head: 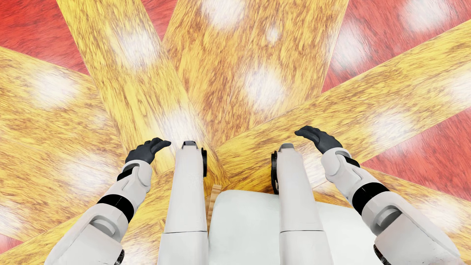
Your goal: Sit down on the chair
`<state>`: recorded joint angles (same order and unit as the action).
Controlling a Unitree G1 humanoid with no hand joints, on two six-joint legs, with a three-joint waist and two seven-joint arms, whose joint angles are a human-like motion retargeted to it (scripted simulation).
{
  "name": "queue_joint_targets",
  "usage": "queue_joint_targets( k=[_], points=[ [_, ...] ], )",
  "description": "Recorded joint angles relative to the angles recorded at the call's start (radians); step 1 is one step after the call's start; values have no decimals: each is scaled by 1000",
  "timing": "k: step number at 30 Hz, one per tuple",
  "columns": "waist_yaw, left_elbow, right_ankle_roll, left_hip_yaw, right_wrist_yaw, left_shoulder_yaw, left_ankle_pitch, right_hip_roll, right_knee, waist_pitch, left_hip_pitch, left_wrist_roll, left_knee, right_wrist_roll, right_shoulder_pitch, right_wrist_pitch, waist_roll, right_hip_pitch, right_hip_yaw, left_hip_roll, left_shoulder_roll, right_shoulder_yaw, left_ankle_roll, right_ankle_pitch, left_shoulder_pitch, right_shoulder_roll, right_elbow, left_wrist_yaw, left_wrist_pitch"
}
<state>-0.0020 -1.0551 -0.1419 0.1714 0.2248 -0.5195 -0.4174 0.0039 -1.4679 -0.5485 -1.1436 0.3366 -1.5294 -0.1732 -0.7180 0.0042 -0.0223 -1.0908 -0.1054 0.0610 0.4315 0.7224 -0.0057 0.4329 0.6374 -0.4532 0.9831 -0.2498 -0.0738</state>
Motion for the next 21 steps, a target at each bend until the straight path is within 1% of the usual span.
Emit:
queue_joint_targets(
  k=[3, 5, 8, 10, 12, 14, 17, 18, 20, 21],
  points=[
    [1, -6, -5, 23, -9, -24, -5, 1, -81, -26, -77, 3, -82, -8, -46, 3, -4, -72, -8, -10, -1, 8, 11, 19, 61, -2, -12, 14, -10],
    [3, -16, -10, 38, 6, -43, 1, 9, -121, -52, -123, -13, -126, 1, -85, 1, -7, -115, -15, -24, -5, 25, 25, 18, 111, 3, -8, 1, -12],
    [0, -18, -19, 46, 11, -51, 10, 9, -168, -82, -165, -21, -173, -3, -127, 3, -13, -160, -21, -22, -10, 59, 19, 7, 154, 12, -15, -9, -13],
    [1, -17, -27, 45, 18, -54, 24, 3, -197, -93, -168, -22, -203, -5, -121, 1, -18, -166, -24, -24, -20, 63, 21, -12, 151, 16, -29, -11, -11],
    [3, -15, -35, 43, 14, -42, 36, -3, -223, -91, -161, -7, -231, -13, -92, 6, -18, -163, -24, -22, -29, 48, 24, -37, 135, 26, -39, 8, -18],
    [3, -10, -39, 41, 13, -35, 50, -10, -238, -86, -150, -4, -245, -13, -53, 9, -19, -154, -24, -24, -39, 35, 28, -62, 107, 33, -41, 12, -19],
    [-1, 13, -25, 38, -23, -19, 54, -9, -261, -70, -130, -9, -264, -34, 5, 24, -19, -139, -25, -26, -48, 30, 29, -82, 62, 33, -30, 52, -17],
    [-1, 29, -21, 37, -29, -15, 53, -11, -270, -63, -123, -1, -271, -39, 23, 30, -19, -134, -26, -26, -48, 30, 26, -83, 46, 33, -24, 63, -17],
    [-2, 61, -17, 34, -57, -12, 50, -17, -292, -47, -111, 21, -286, -34, 52, 42, -18, -125, -26, -31, -45, 23, 29, -82, 16, 38, -5, 117, -24],
    [-1, 68, -12, 33, -67, -13, 49, -18, -303, -39, -105, 25, -293, -33, 64, 48, -14, -121, -28, -33, -46, 20, 29, -81, 4, 43, 5, 136, -26]
  ],
)
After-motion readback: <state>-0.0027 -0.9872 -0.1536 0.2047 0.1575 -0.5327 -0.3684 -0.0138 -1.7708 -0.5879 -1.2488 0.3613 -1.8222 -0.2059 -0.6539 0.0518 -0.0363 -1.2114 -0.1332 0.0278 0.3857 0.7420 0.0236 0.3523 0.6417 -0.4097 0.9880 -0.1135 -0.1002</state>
